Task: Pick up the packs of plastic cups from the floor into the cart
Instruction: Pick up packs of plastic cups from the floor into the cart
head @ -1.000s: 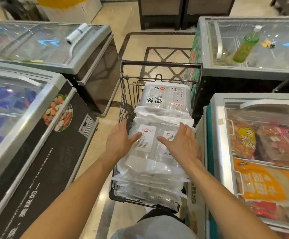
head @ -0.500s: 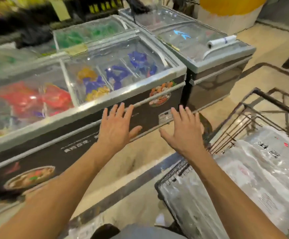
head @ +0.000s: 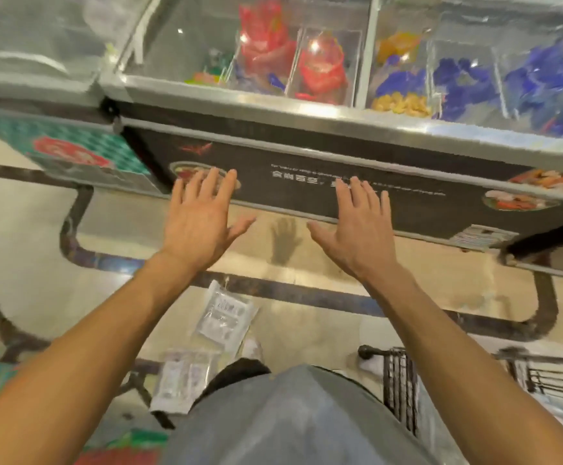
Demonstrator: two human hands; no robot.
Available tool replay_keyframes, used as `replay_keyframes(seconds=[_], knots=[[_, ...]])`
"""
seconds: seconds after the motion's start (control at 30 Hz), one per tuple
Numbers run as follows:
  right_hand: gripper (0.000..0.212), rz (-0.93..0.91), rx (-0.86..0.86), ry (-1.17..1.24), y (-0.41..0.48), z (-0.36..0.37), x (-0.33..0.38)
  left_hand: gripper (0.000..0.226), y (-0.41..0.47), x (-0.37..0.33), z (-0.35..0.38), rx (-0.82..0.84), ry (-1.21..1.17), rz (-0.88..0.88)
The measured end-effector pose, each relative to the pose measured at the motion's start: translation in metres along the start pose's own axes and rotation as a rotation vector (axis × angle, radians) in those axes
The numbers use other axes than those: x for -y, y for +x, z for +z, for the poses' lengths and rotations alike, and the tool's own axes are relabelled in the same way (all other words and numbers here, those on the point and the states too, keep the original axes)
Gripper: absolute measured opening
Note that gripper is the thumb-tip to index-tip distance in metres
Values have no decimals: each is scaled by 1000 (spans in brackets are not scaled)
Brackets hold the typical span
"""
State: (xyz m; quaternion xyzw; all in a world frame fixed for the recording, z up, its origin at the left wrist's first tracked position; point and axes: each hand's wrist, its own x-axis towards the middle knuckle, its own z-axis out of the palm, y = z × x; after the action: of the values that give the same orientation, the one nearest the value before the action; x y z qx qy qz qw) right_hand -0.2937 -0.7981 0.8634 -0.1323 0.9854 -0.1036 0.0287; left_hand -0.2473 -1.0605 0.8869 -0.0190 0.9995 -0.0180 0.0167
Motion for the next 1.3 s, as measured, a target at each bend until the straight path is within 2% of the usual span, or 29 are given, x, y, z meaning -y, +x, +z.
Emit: replay_keyframes(seconds=[0.23, 0.37, 0.47, 0.57, 0.7, 0.8, 0.87, 1.1, 1.2, 1.3], knots=[[97, -57, 93, 88, 30, 111, 116, 90, -32, 131, 89, 99, -65, -164], [95, -138, 226, 97, 40, 212, 146, 90, -39, 175, 178, 173, -141, -265], [93, -208, 349, 71, 52, 295, 160, 97, -45, 192, 263, 269, -218, -427], [93, -320, 429, 17, 72, 386, 169, 100, -54, 199, 362, 380, -280, -632], [92, -512, 492, -33, 95, 509, 174, 92, -81, 193, 500, 339, -288, -767], [92, -612, 515, -62, 106, 608, 174, 93, -94, 187, 593, 434, -380, -894], [94, -668, 537, -85, 109, 673, 170, 93, -105, 180, 654, 422, -414, -958], [96, -700, 608, -81, 103, 867, 143, 99, -142, 146, 836, 448, -560, -1147], [99, -695, 636, -61, 106, 928, 130, 104, -149, 134, 900, 459, -524, -1165], [106, -660, 634, -35, 108, 972, 117, 106, -151, 125, 945, 421, -556, -1255]])
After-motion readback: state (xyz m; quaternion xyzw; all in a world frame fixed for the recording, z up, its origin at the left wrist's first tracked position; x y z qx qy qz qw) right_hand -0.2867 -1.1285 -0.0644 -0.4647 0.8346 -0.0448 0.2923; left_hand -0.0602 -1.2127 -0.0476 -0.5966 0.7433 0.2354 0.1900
